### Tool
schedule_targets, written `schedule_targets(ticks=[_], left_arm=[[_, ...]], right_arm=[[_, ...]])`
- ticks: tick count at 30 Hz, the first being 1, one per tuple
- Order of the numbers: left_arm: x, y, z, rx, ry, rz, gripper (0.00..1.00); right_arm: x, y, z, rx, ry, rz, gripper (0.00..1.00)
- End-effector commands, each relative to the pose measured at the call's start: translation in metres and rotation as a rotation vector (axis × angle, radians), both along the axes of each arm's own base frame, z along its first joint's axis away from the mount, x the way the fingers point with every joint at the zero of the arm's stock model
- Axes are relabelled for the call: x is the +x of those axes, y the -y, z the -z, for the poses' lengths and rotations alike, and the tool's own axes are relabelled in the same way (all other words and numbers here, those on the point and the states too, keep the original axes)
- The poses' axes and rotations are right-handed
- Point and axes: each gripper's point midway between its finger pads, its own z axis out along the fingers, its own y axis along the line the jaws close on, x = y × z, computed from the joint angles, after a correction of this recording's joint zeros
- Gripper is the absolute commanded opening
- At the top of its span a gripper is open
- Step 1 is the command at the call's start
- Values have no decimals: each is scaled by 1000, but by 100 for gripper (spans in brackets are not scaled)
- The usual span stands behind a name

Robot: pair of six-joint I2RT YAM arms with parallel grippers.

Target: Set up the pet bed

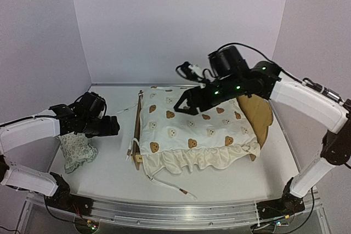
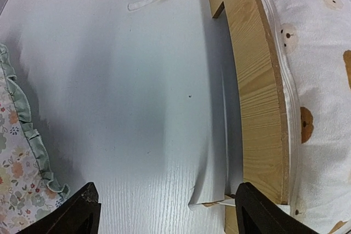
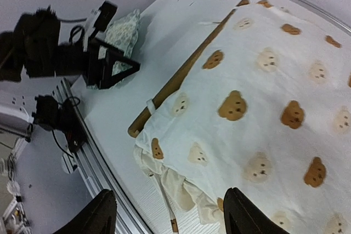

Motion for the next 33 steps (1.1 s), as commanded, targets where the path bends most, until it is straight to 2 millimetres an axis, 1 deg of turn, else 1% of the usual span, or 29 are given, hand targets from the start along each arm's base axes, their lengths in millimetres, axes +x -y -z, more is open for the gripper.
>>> schedule_targets(ticks=[1, 2, 3, 4, 8, 11, 15, 19, 23, 26, 28, 30, 33], left_arm=[[-8, -5, -9, -30, 8, -29, 93], [-9, -7, -9, -32, 3, -36, 97], [-11, -7, -9, -34, 0, -40, 99], [-12, -8, -9, -40, 1, -41, 100], [-16, -9, -13, -56, 12, -36, 100], [-17, -8, -14, -61, 11, -26, 100], [-19, -8, -12, -58, 6, -16, 99], [-21, -8, -13, -64, 13, -10, 99], [-22, -8, -19, -79, 31, -3, 99], [-22, -8, -21, -83, 38, -1, 98], [-21, -8, -21, -80, 39, -2, 98], [-21, -8, -20, -76, 40, -2, 98], [-20, -8, -19, -72, 40, -2, 97]], right_arm=[[-19, -51, 22, -118, 132, -121, 69], [-23, -60, 31, -140, 136, -137, 70], [-25, -67, 38, -158, 139, -145, 70], [-30, -76, 48, -175, 136, -165, 70], [-33, -98, 77, -256, 172, -175, 70], [-36, -112, 92, -304, 205, -179, 71], [-33, -130, 117, -376, 257, -157, 71], [-21, -137, 139, -455, 315, -119, 72], [-3, -132, 154, -543, 387, -65, 72], [3, -127, 164, -594, 416, -46, 70], [6, -123, 171, -621, 423, -36, 67], [9, -120, 178, -647, 433, -26, 57], [12, -116, 180, -678, 459, -29, 33]])
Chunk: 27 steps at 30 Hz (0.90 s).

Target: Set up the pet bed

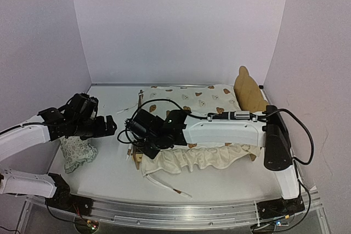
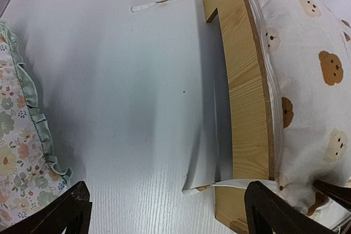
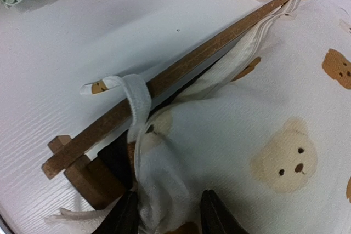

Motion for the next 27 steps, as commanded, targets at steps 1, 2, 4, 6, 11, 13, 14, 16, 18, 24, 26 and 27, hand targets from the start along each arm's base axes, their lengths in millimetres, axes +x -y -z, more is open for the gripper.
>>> schedule_targets(ticks=[1, 2, 4, 6, 11, 13, 14, 16, 18, 24, 26, 27], left_arm=[[0, 1, -2, 7, 13, 17, 97], [0, 1, -2, 9, 14, 17, 97], [0, 1, -2, 10, 14, 18, 97], [0, 2, -4, 8, 17, 23, 96], [1, 15, -15, -33, 42, 89, 90], [0, 24, -23, -62, 62, 135, 87], [0, 29, -27, -78, 71, 159, 86], [-1, 40, -35, -103, 92, 208, 84], [-2, 49, -40, -118, 104, 249, 83], [-7, 82, -51, -117, 135, 377, 78], [-12, 96, -55, -120, 143, 437, 76], [-16, 104, -56, -122, 145, 475, 75]], right_arm=[[22, 14, 6, -86, 97, 44, 26], [23, 14, 3, -85, 104, 45, 20], [25, 15, -2, -83, 121, 46, 10], [26, 16, -8, -85, 137, 43, 3], [30, 26, -39, -67, 196, 42, 0], [32, 34, -58, -44, 221, 46, 0], [32, 38, -66, -30, 229, 50, 0], [34, 49, -81, -3, 237, 60, 0], [35, 62, -94, 25, 240, 72, 0], [30, 94, -113, 92, 223, 81, 0], [28, 102, -111, 95, 209, 81, 0], [27, 106, -113, 100, 207, 83, 0]])
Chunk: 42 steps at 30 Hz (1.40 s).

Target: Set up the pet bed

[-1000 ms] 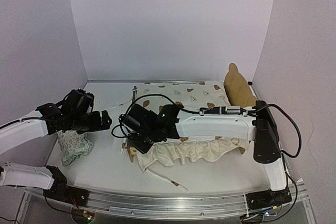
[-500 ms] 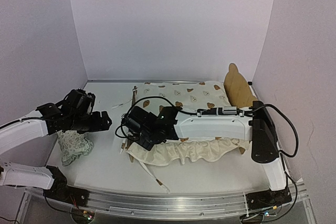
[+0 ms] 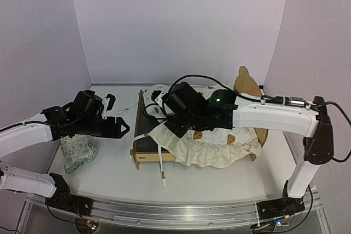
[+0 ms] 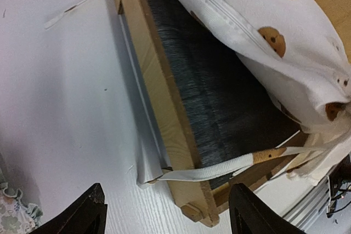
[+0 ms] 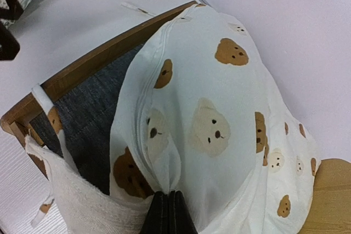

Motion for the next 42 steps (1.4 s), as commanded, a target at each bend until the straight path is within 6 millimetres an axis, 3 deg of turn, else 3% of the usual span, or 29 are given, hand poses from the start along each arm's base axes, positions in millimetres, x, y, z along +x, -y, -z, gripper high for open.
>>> schedule_targets(ticks=[1, 10, 20, 28, 32, 37, 42], left_arm=[[-3, 41, -36, -54, 97, 162, 74], [-23, 93, -24, 22, 110, 348, 72], [-17, 87, 0, 141, 96, 336, 66], [-26, 106, 19, 123, 44, 430, 58], [-31, 114, 24, 119, 29, 466, 44], [-28, 121, 22, 138, 39, 462, 13], [-29, 138, 9, 137, 49, 468, 3]], right_arm=[[-2, 18, -11, 38, 2, 11, 0], [-1, 49, -6, 45, -15, 58, 0], [2, 71, -8, 53, -17, 87, 0], [3, 77, -10, 67, -24, 92, 0], [4, 81, -13, 74, -20, 98, 0], [4, 82, -17, 87, -20, 95, 0], [3, 79, -19, 96, -22, 88, 0]])
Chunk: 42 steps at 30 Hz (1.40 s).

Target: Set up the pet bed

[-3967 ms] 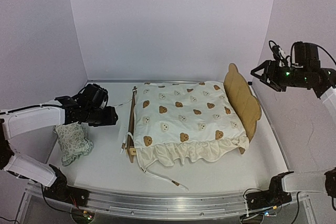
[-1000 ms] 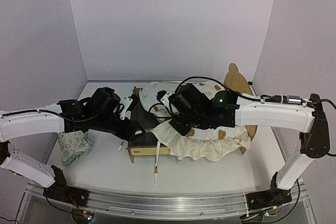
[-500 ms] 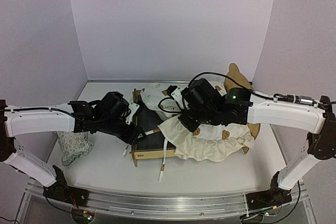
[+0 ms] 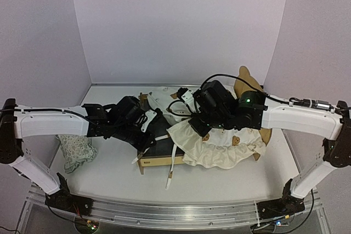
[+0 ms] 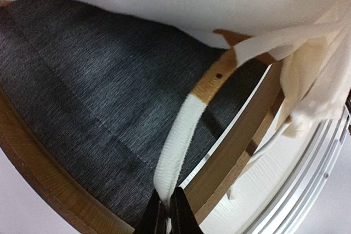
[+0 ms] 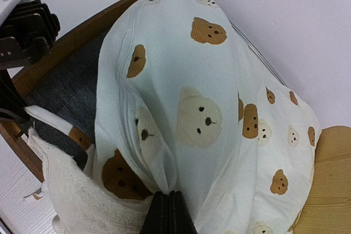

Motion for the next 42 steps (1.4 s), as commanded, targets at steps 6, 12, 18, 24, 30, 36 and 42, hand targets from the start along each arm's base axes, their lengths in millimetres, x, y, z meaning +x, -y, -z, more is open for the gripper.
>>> schedule_targets(ticks=[6, 12, 18, 24, 30, 36, 42], left_arm=[[2, 52, -44, -137, 33, 37, 1], [5, 70, -37, -203, 55, 67, 0], [16, 75, -35, -250, 161, 76, 0], [20, 85, -41, -337, 202, 75, 0], [15, 88, -35, -382, 210, 66, 0], [13, 84, -21, -400, 236, 48, 0], [23, 90, -32, -433, 305, 7, 0]], right_arm=[[0, 15, -21, 32, 29, 32, 0], [0, 17, -22, 34, 32, 38, 0], [-1, 18, -20, 33, 27, 39, 0], [-1, 17, -17, 34, 21, 43, 0], [-1, 17, -15, 34, 14, 44, 0], [-1, 16, -10, 32, 3, 43, 0], [-1, 13, -7, 33, -7, 41, 0]])
